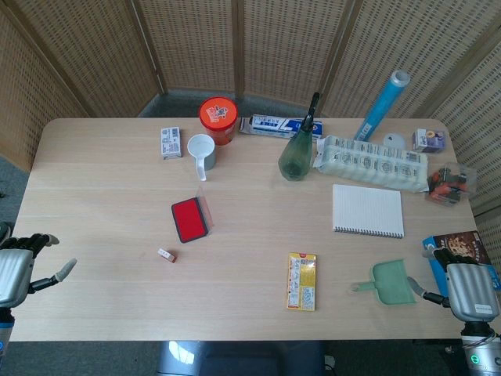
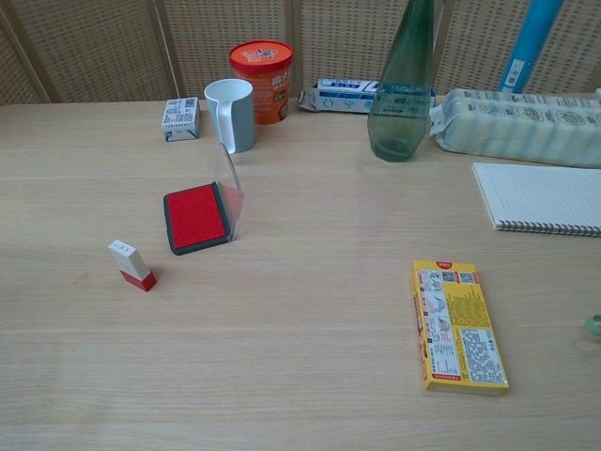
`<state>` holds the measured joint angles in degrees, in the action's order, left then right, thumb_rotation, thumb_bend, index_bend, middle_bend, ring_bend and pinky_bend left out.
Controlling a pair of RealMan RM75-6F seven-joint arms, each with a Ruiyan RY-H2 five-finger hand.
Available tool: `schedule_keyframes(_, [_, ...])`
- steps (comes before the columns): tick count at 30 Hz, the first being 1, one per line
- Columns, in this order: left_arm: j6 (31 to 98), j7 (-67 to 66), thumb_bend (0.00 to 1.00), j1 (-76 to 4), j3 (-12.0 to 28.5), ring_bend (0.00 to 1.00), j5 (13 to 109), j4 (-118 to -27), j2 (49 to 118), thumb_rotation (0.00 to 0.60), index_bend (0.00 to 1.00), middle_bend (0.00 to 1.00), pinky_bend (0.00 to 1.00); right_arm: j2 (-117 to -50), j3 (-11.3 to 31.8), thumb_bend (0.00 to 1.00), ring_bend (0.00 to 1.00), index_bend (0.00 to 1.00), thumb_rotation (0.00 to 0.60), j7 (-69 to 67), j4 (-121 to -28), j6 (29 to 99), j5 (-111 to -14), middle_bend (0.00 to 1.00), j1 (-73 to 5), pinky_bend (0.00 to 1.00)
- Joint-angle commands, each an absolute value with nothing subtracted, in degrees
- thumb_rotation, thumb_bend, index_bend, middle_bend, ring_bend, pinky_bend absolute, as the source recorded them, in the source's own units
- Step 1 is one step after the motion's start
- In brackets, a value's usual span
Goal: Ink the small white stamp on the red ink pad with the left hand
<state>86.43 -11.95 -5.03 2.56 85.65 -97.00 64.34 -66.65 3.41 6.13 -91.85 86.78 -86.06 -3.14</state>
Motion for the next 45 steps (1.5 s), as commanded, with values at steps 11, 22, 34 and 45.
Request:
schedule_keyframes(11, [85.6,-11.8,0.16,-5.5,2.2,0.48,86.4,-96.3,64.5,0.056,0.39,0.44,0.37,-66.4,3.5,0.28,0.52,0.37,0.337,6.1,-91.7,86.9,-86.1,0.43,-3.1,0.50])
schedule_keyframes(22, [74.7,-16.9,0.10,-13.2,3.7,1.00,87.0,-100.3,59.9,0.068,0.42,1.00,0.95,-67.1,3.3,0.28,0.54,0.37,0.339,4.6,-91.0,88.4,-86.3,0.43,-2.0,0.50])
schedule_keyframes(34, [55.1,-21.3,0.26,-26.5,5.8,1.00,82.1,-101.0,63.1,0.085,0.50,1.00,1.00,-68.2,3.2,0.28,0.57,0.37,0.340,3.9,-90.5,89.6,-85.4,0.44,-0.5,0.52])
schedule_keyframes(45, [52.5,-19.7,0.01,-31.3,5.4,1.00,84.0,-97.6,68.7,0.241,0.47,1.00,1.00,-68.5,3.9,0.28,0.58,0.37,0.339,4.2,-90.2,90.1,-84.1,0.44,0.2,0.53])
